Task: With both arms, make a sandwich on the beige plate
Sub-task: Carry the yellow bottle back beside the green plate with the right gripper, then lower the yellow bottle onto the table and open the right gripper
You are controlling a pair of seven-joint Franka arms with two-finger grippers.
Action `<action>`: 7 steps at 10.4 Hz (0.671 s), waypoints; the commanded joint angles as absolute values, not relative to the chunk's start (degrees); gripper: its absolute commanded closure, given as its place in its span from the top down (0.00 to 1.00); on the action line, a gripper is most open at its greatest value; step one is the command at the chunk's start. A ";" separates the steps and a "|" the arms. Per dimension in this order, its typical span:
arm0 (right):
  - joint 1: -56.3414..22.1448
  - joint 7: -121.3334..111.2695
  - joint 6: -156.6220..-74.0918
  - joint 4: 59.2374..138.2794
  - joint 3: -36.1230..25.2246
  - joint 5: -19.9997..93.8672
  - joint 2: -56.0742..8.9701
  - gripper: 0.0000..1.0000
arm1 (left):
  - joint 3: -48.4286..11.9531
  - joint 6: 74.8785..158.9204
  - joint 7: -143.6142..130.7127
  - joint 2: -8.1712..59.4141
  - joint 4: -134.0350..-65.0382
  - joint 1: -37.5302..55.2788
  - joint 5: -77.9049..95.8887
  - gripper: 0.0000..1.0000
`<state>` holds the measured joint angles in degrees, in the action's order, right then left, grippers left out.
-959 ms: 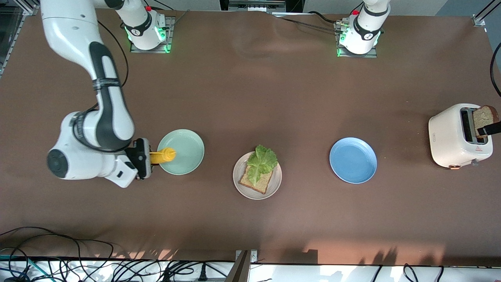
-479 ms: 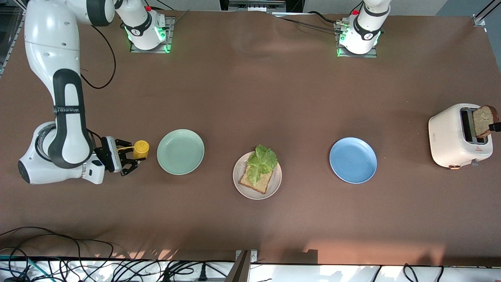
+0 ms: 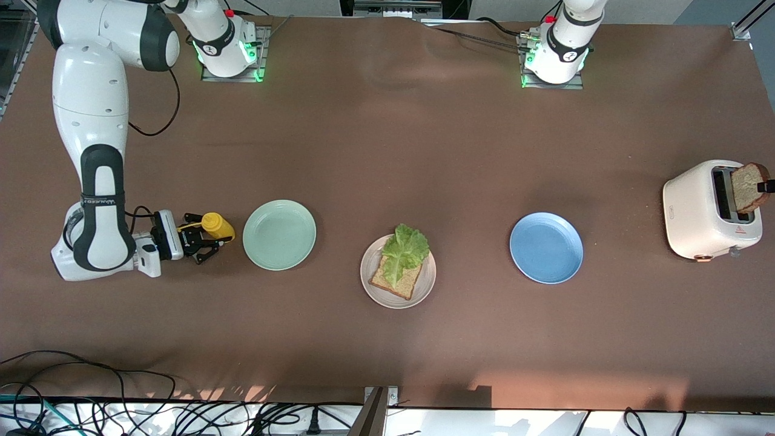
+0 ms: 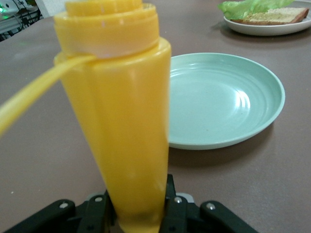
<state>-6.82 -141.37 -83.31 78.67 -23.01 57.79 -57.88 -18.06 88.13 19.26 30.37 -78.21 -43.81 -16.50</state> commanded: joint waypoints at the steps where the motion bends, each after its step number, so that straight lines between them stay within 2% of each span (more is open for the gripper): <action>1: -7.21 -142.47 -82.19 77.70 -23.29 60.63 -61.16 0.00 | -18.81 87.89 21.36 31.20 -79.97 -44.91 -19.68 0.91; 3: -7.12 -142.47 -81.30 77.78 -23.29 62.22 -62.49 0.00 | -18.81 87.89 21.36 31.64 -81.38 -44.74 -22.67 0.80; 4: -7.03 -142.47 -81.30 77.78 -23.29 62.92 -62.58 0.92 | -18.81 87.89 21.27 31.73 -81.47 -44.74 -22.76 0.68; 5: -7.03 -142.47 -81.30 77.78 -23.29 63.45 -62.67 1.00 | -18.81 87.80 21.27 31.99 -81.56 -44.56 -22.76 0.45; 6: -6.94 -142.56 -81.39 77.78 -23.90 63.46 -62.67 1.00 | -18.81 87.89 20.92 32.08 -81.48 -44.39 -22.76 0.17; 7: -6.94 -142.47 -81.39 77.70 -24.34 63.46 -62.75 1.00 | -18.90 87.80 20.74 32.17 -81.39 -44.12 -22.76 0.00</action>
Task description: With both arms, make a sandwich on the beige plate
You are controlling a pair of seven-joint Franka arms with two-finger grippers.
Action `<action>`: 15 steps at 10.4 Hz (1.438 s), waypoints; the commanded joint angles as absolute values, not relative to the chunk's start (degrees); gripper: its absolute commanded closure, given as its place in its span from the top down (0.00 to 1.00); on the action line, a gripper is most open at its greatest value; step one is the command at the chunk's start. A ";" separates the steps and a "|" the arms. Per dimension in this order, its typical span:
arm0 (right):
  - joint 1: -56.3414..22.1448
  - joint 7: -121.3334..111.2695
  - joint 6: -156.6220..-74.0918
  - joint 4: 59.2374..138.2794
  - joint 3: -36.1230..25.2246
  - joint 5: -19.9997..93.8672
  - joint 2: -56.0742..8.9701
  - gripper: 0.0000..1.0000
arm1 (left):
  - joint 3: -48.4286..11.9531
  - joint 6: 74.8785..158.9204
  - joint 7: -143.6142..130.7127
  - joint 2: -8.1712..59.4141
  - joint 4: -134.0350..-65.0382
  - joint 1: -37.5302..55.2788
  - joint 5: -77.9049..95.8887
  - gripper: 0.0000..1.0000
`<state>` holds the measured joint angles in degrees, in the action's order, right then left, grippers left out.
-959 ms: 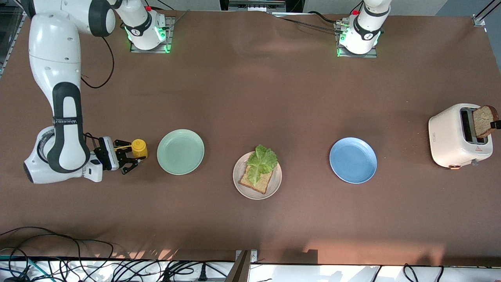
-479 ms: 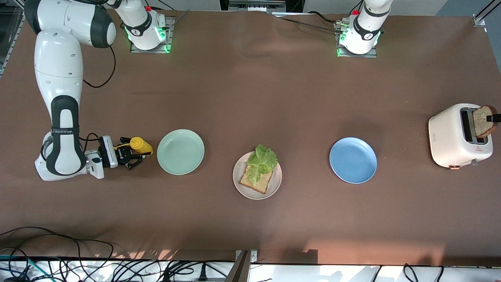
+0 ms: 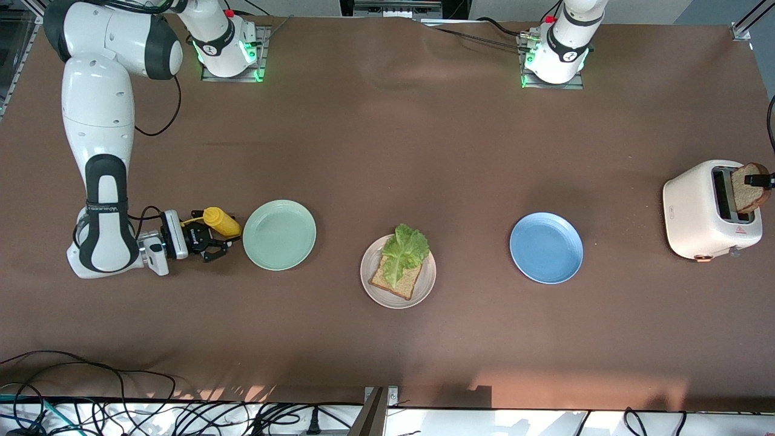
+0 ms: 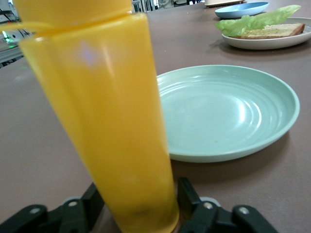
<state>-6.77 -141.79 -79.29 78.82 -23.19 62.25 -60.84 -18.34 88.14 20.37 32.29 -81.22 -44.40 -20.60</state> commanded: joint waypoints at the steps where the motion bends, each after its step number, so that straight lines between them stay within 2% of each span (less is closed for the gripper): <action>1: -7.03 -142.38 -81.39 77.61 -25.74 63.46 -62.75 1.00 | -18.90 87.89 21.26 32.17 -81.21 -43.95 -22.76 0.00; 4: -7.03 -143.25 -80.86 77.08 -29.34 62.58 -62.40 1.00 | -19.42 87.80 21.27 30.94 -80.42 -43.07 -22.76 0.00; 6: -7.12 -143.44 -81.56 76.82 -30.76 59.08 -59.96 1.00 | -20.64 85.80 21.27 26.83 -80.33 -42.63 -22.24 0.00; 9: -7.64 -139.86 -89.97 77.95 -29.98 47.24 -49.96 1.00 | -27.22 79.82 20.48 22.52 -78.40 -42.63 -21.89 0.00; 13: -7.82 -121.78 -102.62 87.16 -23.13 31.95 -33.35 1.00 | -36.72 76.38 3.23 21.18 -78.49 -42.63 -17.16 0.00; 15: -10.01 -111.50 -106.34 90.51 -22.24 26.91 -27.10 1.00 | -41.38 76.38 -8.21 21.53 -79.01 -42.10 -14.51 0.00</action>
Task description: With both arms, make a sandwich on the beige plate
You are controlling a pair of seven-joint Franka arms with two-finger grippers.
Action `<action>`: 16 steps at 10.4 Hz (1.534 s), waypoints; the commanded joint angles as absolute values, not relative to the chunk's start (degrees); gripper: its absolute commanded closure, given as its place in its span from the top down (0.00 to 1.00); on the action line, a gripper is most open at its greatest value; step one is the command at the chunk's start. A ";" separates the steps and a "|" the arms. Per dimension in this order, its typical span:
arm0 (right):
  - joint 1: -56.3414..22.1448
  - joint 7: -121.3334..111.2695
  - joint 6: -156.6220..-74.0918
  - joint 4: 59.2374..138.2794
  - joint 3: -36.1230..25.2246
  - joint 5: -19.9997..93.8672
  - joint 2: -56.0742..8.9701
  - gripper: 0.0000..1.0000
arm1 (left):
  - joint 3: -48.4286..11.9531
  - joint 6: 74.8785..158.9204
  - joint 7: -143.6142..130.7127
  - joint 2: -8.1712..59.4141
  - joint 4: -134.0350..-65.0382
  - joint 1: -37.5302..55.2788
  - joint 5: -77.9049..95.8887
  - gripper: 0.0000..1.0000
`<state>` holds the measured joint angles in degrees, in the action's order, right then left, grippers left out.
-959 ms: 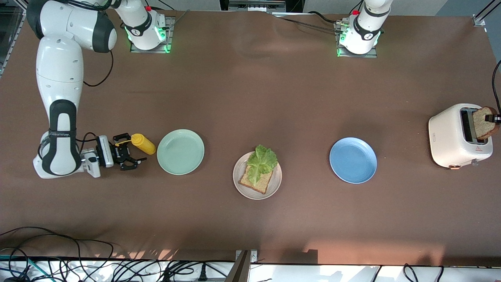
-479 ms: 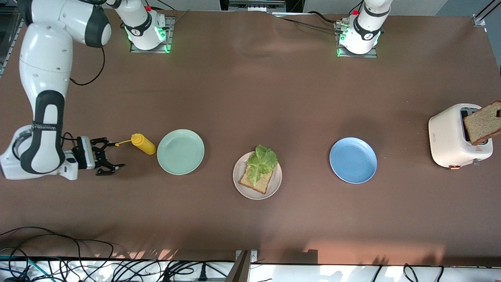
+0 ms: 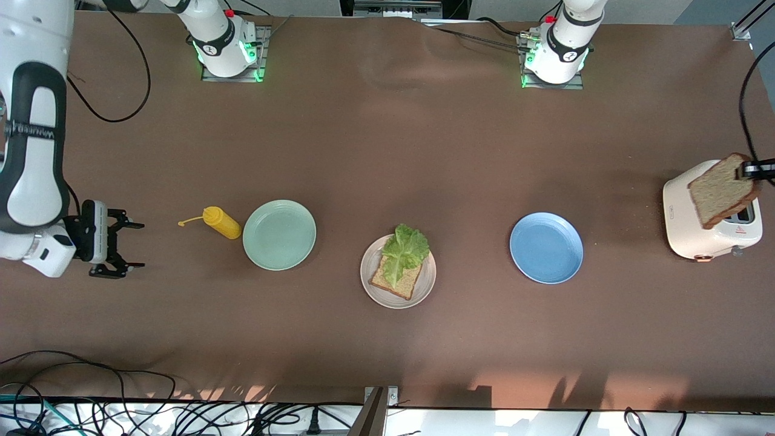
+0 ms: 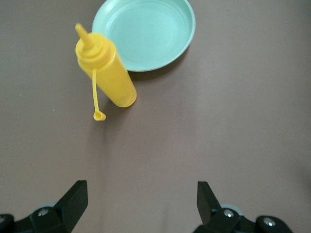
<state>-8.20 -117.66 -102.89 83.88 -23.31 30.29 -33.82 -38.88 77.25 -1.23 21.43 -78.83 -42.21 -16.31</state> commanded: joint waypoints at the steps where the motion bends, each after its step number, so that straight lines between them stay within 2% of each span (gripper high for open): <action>1: -10.19 -103.79 -106.43 92.88 -22.24 26.63 -23.94 1.00 | -42.18 76.38 -13.48 21.79 -79.19 -40.45 -12.41 0.00; 6: -10.63 -72.13 -105.73 95.80 -18.73 16.90 -14.87 1.00 | -42.19 79.34 -29.68 25.83 -78.75 -32.18 -2.65 0.00; 10: -10.81 -48.92 -102.93 95.71 -15.13 11.08 -10.73 1.00 | -42.19 90.06 -44.00 30.83 -78.75 -23.93 -0.62 0.00; 16: -12.57 -14.47 -95.38 94.05 -11.61 2.91 -5.02 1.00 | -41.75 113.34 -59.48 39.36 -78.66 -13.46 2.99 0.00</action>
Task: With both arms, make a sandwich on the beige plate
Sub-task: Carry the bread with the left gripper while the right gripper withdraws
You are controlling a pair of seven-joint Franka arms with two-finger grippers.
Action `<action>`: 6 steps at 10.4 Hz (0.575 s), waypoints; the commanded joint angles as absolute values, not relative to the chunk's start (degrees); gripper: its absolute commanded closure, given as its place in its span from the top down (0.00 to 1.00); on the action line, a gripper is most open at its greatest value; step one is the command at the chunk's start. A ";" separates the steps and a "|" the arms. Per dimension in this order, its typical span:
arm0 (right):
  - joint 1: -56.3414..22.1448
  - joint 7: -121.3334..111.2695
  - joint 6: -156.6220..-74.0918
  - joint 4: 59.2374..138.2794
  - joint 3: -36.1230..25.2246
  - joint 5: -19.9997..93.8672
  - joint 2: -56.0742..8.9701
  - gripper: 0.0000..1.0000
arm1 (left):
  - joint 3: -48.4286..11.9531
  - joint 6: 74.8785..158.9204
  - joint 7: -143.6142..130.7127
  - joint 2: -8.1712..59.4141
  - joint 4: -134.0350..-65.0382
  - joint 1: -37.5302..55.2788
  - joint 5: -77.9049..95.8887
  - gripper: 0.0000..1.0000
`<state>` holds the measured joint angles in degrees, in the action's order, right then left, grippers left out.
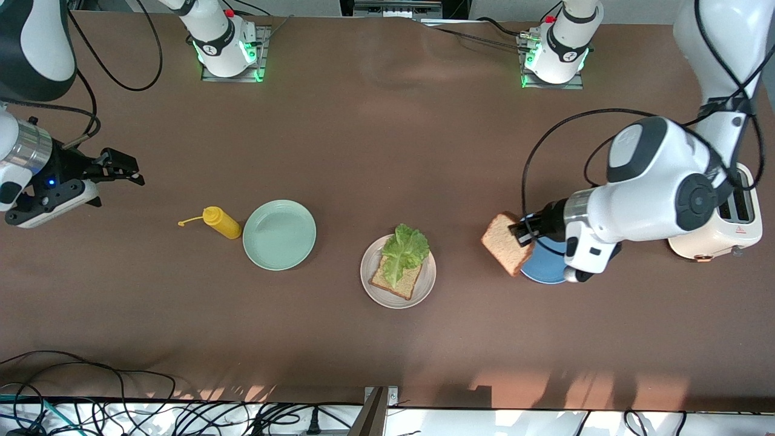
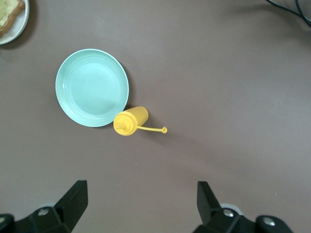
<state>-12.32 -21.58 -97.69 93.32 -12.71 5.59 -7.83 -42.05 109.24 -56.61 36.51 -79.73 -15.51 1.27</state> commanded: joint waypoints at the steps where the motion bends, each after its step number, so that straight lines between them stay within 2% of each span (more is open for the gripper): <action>1: -12.83 -12.50 -93.01 91.95 -11.43 1.77 -4.92 1.00 | -41.84 116.86 -60.72 40.59 -78.66 -12.23 3.16 0.00; 4: -12.83 -12.30 -90.18 90.44 -11.60 1.93 -3.78 1.00 | -41.57 132.14 -64.58 41.57 -78.92 -8.00 7.11 0.00; 6: -12.83 -8.12 -88.00 89.31 -11.34 1.67 -3.78 1.00 | -41.57 138.66 -66.18 42.88 -79.19 -6.60 7.12 0.00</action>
